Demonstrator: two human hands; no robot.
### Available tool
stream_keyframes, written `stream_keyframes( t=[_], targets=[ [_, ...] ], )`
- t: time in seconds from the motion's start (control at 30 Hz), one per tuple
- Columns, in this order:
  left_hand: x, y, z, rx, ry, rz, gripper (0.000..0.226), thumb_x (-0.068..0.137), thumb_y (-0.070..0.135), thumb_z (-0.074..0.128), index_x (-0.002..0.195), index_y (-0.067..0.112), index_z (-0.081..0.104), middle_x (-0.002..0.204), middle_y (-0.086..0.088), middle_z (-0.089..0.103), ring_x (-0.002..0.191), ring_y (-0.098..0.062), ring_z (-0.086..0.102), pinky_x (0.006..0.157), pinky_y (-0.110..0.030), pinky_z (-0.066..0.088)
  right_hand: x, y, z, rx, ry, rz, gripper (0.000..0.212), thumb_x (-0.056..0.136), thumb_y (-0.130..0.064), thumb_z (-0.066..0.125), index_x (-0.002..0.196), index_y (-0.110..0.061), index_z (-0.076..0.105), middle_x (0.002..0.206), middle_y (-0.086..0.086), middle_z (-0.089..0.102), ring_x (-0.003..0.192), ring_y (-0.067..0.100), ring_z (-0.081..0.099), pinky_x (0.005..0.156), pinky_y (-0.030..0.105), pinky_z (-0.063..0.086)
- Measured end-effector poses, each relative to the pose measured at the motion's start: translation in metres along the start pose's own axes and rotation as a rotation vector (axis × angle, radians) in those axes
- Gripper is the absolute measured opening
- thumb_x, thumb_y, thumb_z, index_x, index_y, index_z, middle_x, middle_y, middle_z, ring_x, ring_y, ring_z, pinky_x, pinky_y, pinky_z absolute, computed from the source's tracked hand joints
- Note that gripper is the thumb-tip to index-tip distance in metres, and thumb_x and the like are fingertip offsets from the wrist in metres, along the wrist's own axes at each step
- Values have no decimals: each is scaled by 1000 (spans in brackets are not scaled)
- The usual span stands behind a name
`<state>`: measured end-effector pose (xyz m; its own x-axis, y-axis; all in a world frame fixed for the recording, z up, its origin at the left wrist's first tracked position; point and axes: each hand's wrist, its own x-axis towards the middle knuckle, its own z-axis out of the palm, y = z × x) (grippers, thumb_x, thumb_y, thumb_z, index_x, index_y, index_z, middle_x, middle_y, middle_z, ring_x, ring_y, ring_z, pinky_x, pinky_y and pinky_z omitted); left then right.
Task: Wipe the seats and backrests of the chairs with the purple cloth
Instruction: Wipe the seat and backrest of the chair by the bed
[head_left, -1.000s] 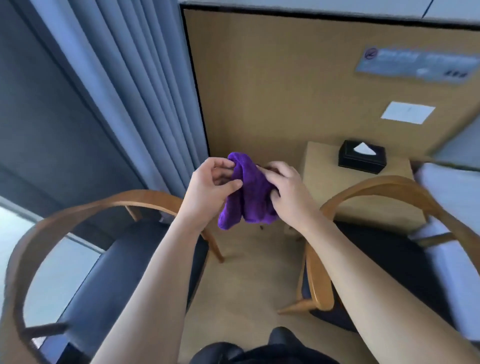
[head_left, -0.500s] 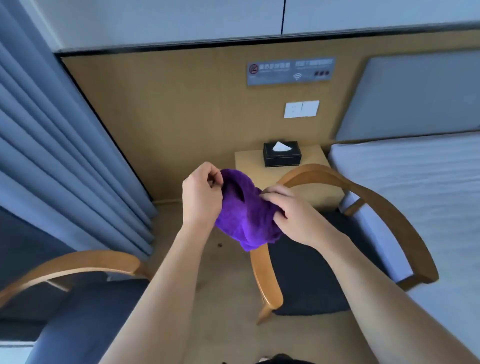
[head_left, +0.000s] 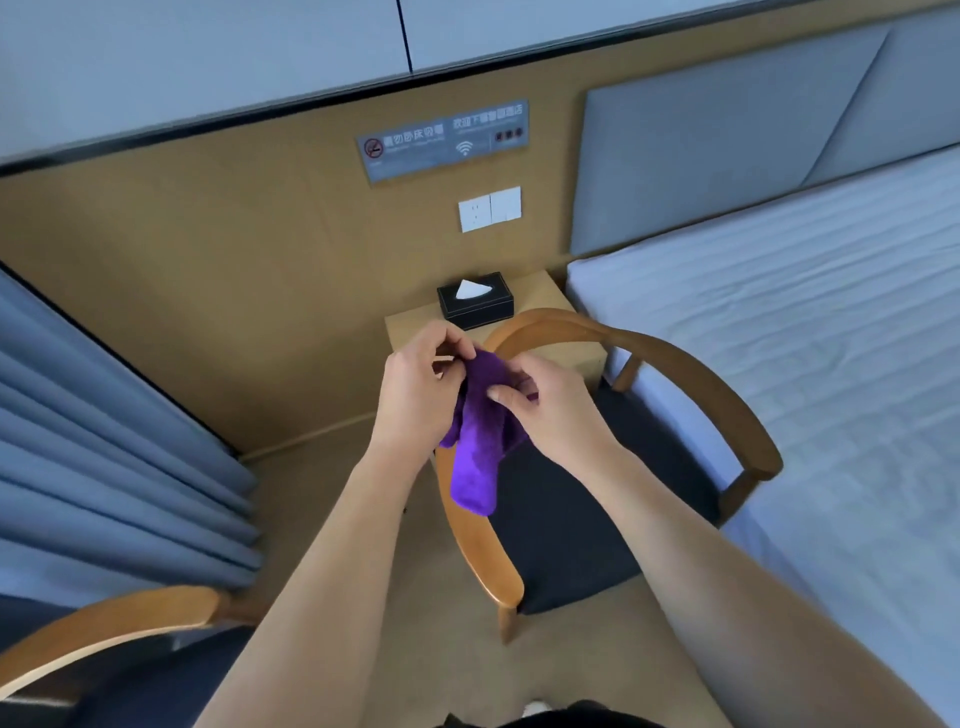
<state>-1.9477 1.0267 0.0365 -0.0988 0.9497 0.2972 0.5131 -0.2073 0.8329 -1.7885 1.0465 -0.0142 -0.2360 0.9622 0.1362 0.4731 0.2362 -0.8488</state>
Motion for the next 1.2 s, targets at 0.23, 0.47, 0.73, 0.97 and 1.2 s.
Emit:
stream_keyframes(
  t=[0.23,0.47,0.73,0.97,1.2],
  targets=[
    [-5,-8,8,294,103,-47,34,83,11,69,66,16,41,61,2,47,56,-17,41,53,-29,38,-22,5,-10,40,47,-4,13,100,-24,56,94,-14,63,74,1,61,71,11,54,62,12,40],
    [-33,-10,31,96,-196,-187,16,100,20,55,85,14,60,77,1,64,71,-11,61,63,-21,49,-44,9,-21,99,94,8,18,104,-20,49,89,-28,55,72,-15,58,73,-5,57,64,7,41],
    [-36,2,50,25,-403,-173,28,89,-6,55,107,12,65,100,2,68,96,-12,64,79,-13,51,-48,16,-35,112,158,21,16,105,-22,46,91,-27,52,73,-13,55,69,-5,54,62,9,40],
    [-25,-1,57,120,-147,-250,32,91,-9,51,103,10,73,92,0,67,90,-16,62,78,-19,46,-53,33,-57,14,285,54,8,103,-25,50,99,-28,56,81,-22,57,79,-13,56,66,2,41],
    [-24,16,60,61,-231,-212,37,94,-5,37,100,21,63,90,14,61,84,1,56,64,-5,41,-62,50,-72,-151,245,103,25,104,-13,40,120,-21,58,116,-3,60,99,4,53,81,7,37]
  ],
)
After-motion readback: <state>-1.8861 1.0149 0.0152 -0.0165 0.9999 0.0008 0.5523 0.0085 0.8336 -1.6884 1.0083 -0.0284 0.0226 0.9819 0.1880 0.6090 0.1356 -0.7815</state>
